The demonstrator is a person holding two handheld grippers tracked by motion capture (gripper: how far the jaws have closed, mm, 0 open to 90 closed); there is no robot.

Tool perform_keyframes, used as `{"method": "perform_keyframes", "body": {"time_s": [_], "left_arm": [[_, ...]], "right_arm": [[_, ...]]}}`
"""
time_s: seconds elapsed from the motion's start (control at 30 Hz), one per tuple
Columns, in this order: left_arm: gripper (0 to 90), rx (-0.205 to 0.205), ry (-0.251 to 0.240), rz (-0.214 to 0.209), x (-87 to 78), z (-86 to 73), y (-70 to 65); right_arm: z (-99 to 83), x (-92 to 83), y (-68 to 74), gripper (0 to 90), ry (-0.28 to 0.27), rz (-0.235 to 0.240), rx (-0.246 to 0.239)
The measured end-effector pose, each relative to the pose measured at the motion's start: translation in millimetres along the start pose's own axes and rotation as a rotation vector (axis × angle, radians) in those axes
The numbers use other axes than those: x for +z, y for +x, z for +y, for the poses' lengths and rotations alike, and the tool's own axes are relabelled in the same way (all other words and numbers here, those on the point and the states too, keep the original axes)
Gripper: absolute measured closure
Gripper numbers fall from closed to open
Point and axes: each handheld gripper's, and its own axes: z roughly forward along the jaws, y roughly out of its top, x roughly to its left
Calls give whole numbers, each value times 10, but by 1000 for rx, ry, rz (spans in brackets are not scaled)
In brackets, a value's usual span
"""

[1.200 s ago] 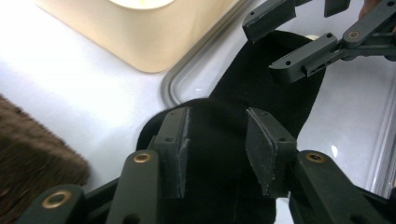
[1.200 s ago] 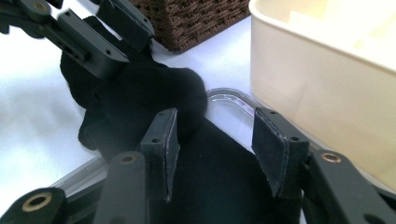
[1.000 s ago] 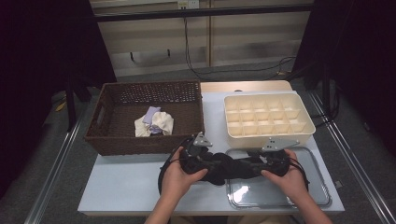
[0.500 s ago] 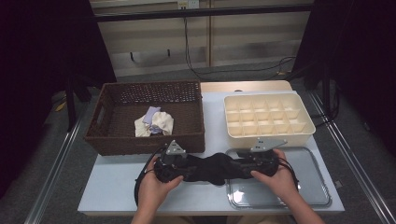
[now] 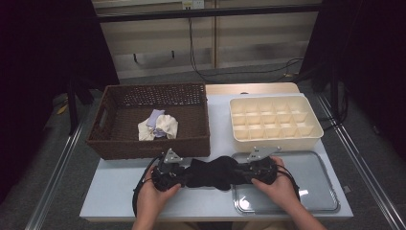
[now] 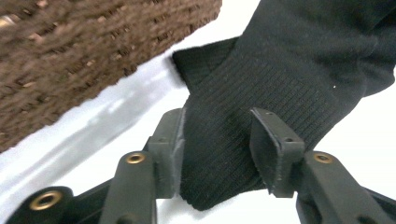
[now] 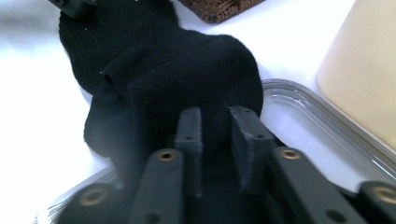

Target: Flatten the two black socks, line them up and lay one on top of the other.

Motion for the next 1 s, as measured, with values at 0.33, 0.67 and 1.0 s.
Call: {"method": "perform_keyframes", "body": {"time_s": [0.33, 0.67, 1.0], "left_arm": [[819, 2, 9, -23, -95, 105, -8], [817, 12, -16, -74, -99, 286, 23], [553, 47, -46, -50, 68, 402, -25]], "right_arm": [[23, -91, 12, 845, -48, -1, -15], [-120, -444, -136, 846, -97, -38, 55], [-356, -712, -236, 839, -110, -114, 114]]}}
